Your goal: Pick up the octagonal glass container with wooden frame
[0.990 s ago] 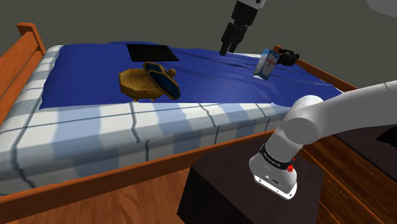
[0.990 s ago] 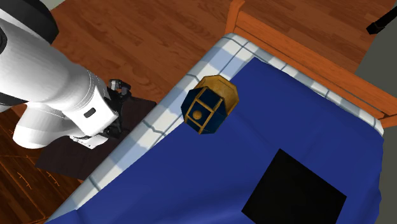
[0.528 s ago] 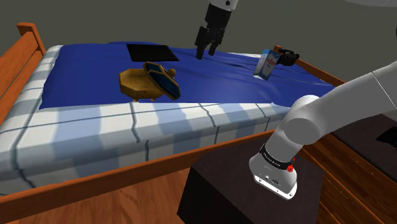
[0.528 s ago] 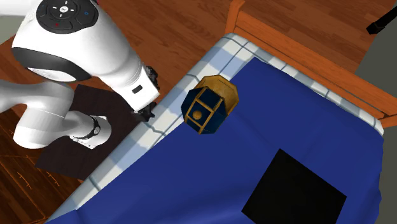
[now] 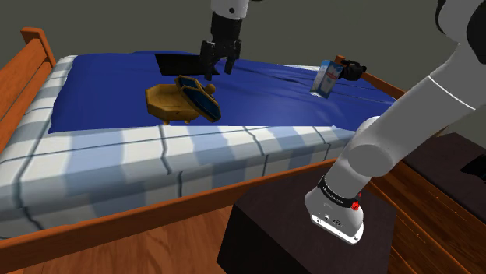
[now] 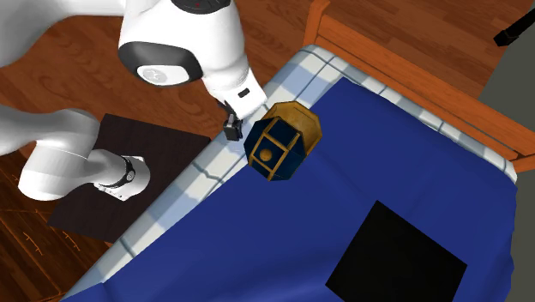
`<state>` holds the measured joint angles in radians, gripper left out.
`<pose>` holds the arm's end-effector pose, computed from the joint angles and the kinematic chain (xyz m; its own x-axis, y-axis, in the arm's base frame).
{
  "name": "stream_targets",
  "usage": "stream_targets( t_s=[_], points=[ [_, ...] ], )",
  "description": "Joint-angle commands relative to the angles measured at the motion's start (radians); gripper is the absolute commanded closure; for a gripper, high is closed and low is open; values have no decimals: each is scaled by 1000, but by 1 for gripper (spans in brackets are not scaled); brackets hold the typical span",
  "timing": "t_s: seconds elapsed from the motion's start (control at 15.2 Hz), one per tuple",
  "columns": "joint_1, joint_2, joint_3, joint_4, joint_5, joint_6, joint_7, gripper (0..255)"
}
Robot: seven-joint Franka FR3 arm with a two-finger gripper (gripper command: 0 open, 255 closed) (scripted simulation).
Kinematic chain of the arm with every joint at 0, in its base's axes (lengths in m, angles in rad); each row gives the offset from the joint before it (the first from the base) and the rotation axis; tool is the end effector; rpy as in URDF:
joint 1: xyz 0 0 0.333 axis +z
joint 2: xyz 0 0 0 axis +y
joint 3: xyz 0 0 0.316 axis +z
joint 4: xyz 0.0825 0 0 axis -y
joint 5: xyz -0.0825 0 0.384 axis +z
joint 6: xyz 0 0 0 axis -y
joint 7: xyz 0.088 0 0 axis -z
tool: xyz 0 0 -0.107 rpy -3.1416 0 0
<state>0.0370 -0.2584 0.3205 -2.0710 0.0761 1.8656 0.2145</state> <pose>0.4510 0.1873 0.5385 0.9926 0.1137 0.0417 0.1138 -0.9935 -0.0020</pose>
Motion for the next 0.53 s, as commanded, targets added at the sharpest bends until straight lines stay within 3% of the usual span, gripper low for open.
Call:
stream_targets(
  t_s=[0.0, 0.46],
  points=[
    [6, 89, 38, 66, -30, 9, 61, 0],
    [62, 395, 112, 330, -174, -19, 243, 0]
  ],
)
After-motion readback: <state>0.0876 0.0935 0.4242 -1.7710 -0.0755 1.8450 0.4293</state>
